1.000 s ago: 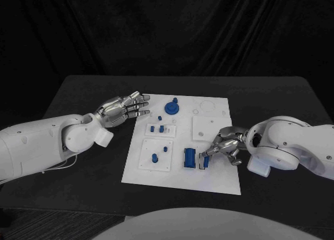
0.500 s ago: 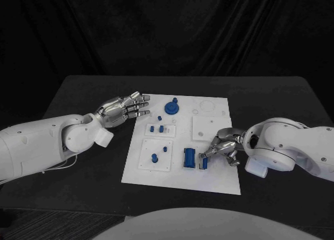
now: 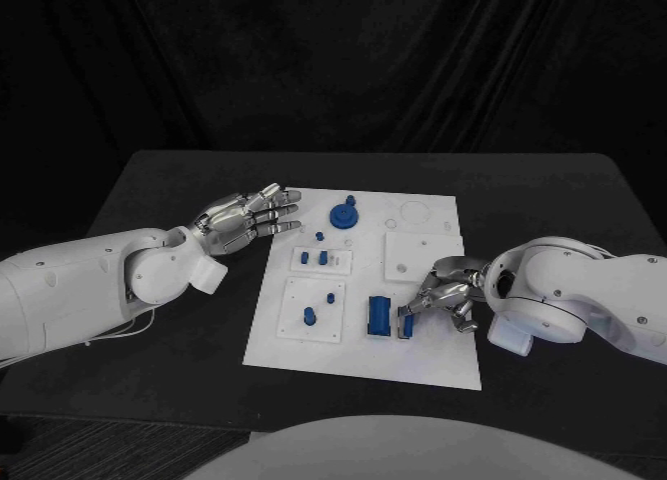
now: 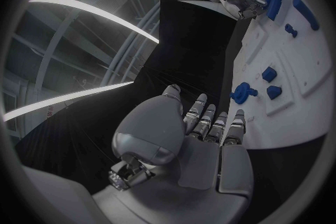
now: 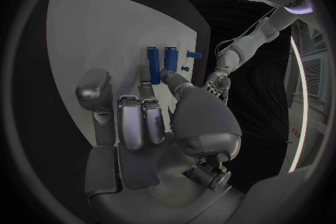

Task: Assemble the parts on the task board

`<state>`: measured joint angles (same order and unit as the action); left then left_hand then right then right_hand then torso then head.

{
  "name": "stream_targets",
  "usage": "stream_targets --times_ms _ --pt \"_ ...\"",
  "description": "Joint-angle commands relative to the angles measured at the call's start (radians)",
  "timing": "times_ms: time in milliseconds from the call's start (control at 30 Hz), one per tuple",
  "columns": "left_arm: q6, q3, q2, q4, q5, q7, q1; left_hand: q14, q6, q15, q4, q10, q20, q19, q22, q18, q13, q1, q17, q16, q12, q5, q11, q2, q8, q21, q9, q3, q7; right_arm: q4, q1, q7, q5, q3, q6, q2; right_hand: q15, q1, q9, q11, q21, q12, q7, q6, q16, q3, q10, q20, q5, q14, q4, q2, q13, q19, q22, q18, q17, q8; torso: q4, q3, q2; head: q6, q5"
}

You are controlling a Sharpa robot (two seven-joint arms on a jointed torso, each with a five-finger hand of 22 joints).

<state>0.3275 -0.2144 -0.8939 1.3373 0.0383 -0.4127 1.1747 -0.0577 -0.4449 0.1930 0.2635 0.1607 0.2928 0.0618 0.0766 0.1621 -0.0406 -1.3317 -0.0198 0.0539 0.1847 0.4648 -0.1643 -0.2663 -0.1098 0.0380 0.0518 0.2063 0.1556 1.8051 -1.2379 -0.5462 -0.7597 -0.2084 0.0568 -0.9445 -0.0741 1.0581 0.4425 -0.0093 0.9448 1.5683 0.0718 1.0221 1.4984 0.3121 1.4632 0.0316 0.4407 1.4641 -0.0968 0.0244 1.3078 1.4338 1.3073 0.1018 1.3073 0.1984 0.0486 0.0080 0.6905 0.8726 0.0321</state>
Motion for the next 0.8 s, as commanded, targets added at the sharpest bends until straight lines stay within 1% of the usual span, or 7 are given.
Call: stream_targets --times_ms 33,200,333,400,433,633,800 --pt "0.019 0.001 0.001 0.000 0.000 -0.008 -0.002 -0.009 0.001 -0.001 -0.003 0.007 0.001 0.005 -0.001 -0.005 -0.001 -0.005 -0.001 0.005 0.007 0.006 0.001 -0.001 -0.007 0.004 0.000 0.000 0.009 -0.001 0.003 -0.027 -0.007 0.000 0.012 0.003 -0.002 -0.006 -0.001 -0.001 -0.006 0.003 -0.001 -0.006 -0.004 0.085 0.108 0.000 0.018 0.070 -0.085 0.001 0.263 -0.004 0.109 0.010 0.061 0.002 0.0000 0.0000 0.000 0.000 0.000" --pt "0.021 0.001 0.002 -0.001 0.000 -0.008 -0.002 -0.009 0.001 -0.001 -0.003 0.007 0.001 0.005 -0.001 -0.005 -0.001 -0.005 -0.001 0.005 0.007 0.006 0.001 -0.001 -0.007 0.004 0.000 0.000 0.009 -0.003 0.003 -0.035 -0.007 0.000 0.001 0.006 -0.002 -0.010 -0.001 0.000 -0.010 0.003 0.000 -0.014 -0.005 0.072 0.108 0.000 0.015 0.070 -0.074 0.001 0.263 -0.005 0.107 0.011 0.059 0.004 0.0001 -0.0001 0.000 0.000 0.000" --pt "0.022 0.001 0.002 -0.001 0.000 -0.008 -0.002 -0.009 0.001 -0.001 -0.003 0.007 0.001 0.005 -0.001 -0.005 -0.001 -0.005 -0.001 0.005 0.007 0.006 0.001 -0.001 -0.007 0.004 0.000 0.000 0.009 -0.004 0.004 -0.041 -0.007 0.000 -0.008 0.008 -0.002 -0.017 -0.002 0.000 -0.002 0.003 0.000 -0.021 -0.003 0.052 0.108 0.000 -0.018 0.071 -0.055 0.006 0.263 -0.001 0.109 0.009 0.062 0.007 0.0000 0.0001 0.000 0.000 0.000" --pt "0.022 0.001 0.003 -0.003 0.000 -0.007 -0.003 -0.009 0.001 -0.001 -0.003 0.007 0.001 0.005 -0.001 -0.005 -0.001 -0.005 -0.001 0.005 0.007 0.006 0.001 -0.001 -0.007 0.004 0.000 0.000 0.009 -0.005 0.004 -0.045 -0.007 0.000 -0.014 0.010 -0.002 -0.018 -0.003 0.000 -0.003 0.003 -0.001 -0.023 -0.004 0.042 0.108 0.000 -0.045 0.071 -0.047 0.006 0.263 -0.001 0.109 0.009 0.061 0.009 -0.0002 -0.0001 0.000 0.000 0.000" --pt "0.022 0.001 0.003 -0.003 0.000 -0.007 -0.003 -0.009 0.001 -0.001 -0.003 0.007 0.001 0.005 -0.001 -0.005 -0.001 -0.005 -0.001 0.005 0.007 0.006 0.001 -0.001 -0.007 0.004 0.000 0.000 0.009 -0.006 0.004 -0.047 -0.007 0.000 -0.017 0.011 -0.002 -0.020 -0.004 0.000 -0.003 0.003 -0.001 -0.027 -0.003 0.033 0.108 0.000 -0.071 0.071 -0.039 0.006 0.263 0.000 0.109 0.009 0.063 0.010 -0.0001 -0.0001 0.000 0.000 0.000" --pt "0.022 0.001 0.003 -0.004 0.000 -0.007 -0.003 -0.009 -0.002 0.000 -0.003 0.007 0.001 0.005 -0.001 -0.005 -0.001 -0.004 -0.001 0.005 0.007 0.006 0.002 0.000 -0.008 0.004 0.001 0.000 0.010 -0.006 0.006 -0.054 -0.007 0.000 -0.030 0.015 -0.001 -0.024 -0.010 0.001 -0.007 0.003 0.000 -0.033 -0.003 0.010 0.108 0.001 -0.129 0.071 -0.019 0.002 0.263 0.001 0.108 0.009 0.061 0.011 0.0001 0.0000 0.000 0.000 0.002" --pt "0.022 0.001 0.003 -0.005 0.000 -0.007 -0.003 -0.009 -0.004 0.000 -0.004 0.007 0.001 0.006 -0.001 -0.005 -0.001 -0.004 -0.001 0.005 0.007 0.006 0.003 0.000 -0.009 0.004 0.001 0.000 0.011 -0.006 0.007 -0.056 -0.007 0.000 -0.032 0.017 -0.001 -0.033 -0.014 0.001 -0.011 0.003 0.000 -0.032 -0.003 -0.009 0.108 0.001 -0.167 0.071 0.000 0.000 0.263 0.001 0.107 0.010 0.060 0.014 0.0000 -0.0001 0.000 0.000 0.002"
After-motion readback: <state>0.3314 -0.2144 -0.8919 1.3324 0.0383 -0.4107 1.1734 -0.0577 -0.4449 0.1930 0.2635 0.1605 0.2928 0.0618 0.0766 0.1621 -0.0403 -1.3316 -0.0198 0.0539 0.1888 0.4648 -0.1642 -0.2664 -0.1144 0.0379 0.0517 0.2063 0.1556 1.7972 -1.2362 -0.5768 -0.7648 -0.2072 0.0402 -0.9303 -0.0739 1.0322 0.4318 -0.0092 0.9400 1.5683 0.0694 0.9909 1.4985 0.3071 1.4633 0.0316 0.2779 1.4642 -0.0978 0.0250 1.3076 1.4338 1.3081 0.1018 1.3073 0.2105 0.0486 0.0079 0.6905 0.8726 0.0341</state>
